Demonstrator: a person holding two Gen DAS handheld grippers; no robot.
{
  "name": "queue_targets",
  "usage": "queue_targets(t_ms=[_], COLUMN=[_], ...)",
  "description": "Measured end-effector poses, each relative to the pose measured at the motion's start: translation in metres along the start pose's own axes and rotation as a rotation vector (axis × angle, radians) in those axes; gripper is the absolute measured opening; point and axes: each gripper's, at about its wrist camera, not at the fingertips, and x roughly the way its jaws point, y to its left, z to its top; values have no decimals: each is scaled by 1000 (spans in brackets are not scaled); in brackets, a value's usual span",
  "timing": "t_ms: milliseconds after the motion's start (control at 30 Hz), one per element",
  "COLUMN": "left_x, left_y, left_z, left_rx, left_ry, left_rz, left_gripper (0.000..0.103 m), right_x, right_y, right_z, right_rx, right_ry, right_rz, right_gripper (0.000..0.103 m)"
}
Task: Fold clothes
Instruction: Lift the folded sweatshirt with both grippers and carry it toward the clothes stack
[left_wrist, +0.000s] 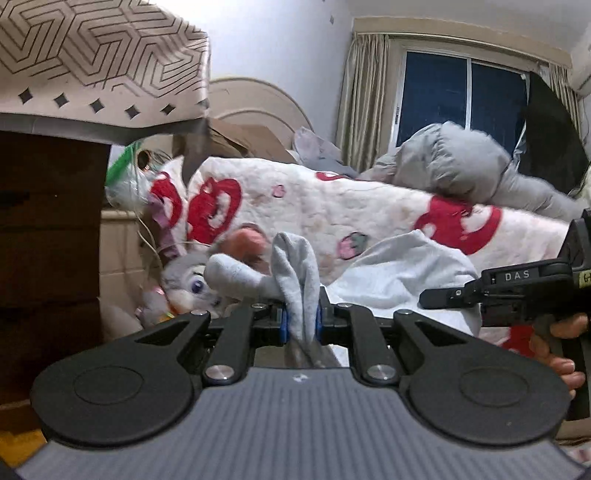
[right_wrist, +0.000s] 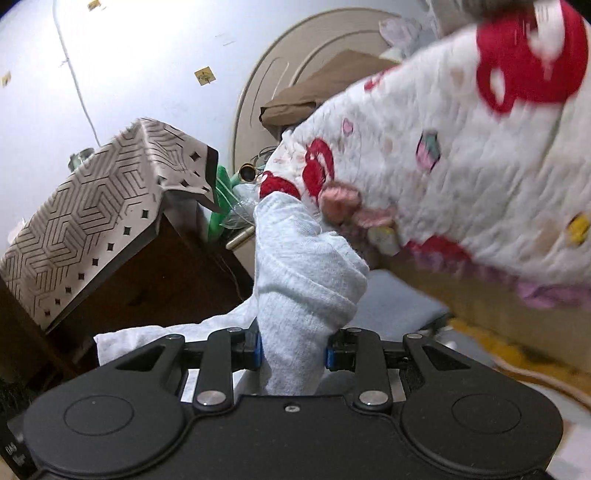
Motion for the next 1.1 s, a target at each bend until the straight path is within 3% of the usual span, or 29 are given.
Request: queue_targets(t_ms=[333,367,500,667,733,833,900,1000,1100], left_x=[82,92,111,97,96,102,105,107,124], left_y=[69,75,108,112,113,118,113,107,116], left_z=[-44,-53,-102,-128,-133,-127,-115,-93,-85], left_rx=[-122,-133,-298,-296,-296,-309,-247,-192,-278], left_ry=[-1,25,114,27,3,-7,-21,-50,37], left_rz=[25,47,48,11,5,-15,-1,-7,11], left_gripper=[11,12,12,13,13,12,12,11,11], right_x=[100,111,158,139,135,138,140,139,146], right_y=[-54,-64,-101,-110,-102,-105,-111,-105,-104], right_z=[2,1,-12,-21,-21,-19,-20,-18,-14], right_rx=[36,51,74,92,31,94,136,71,22], right_ry=[-16,0,213,178,176,138,86,11,3], right_rz=[99,112,23,83,60,43,64,122,122], right_gripper=[36,42,45,49,52,55,47,42,45])
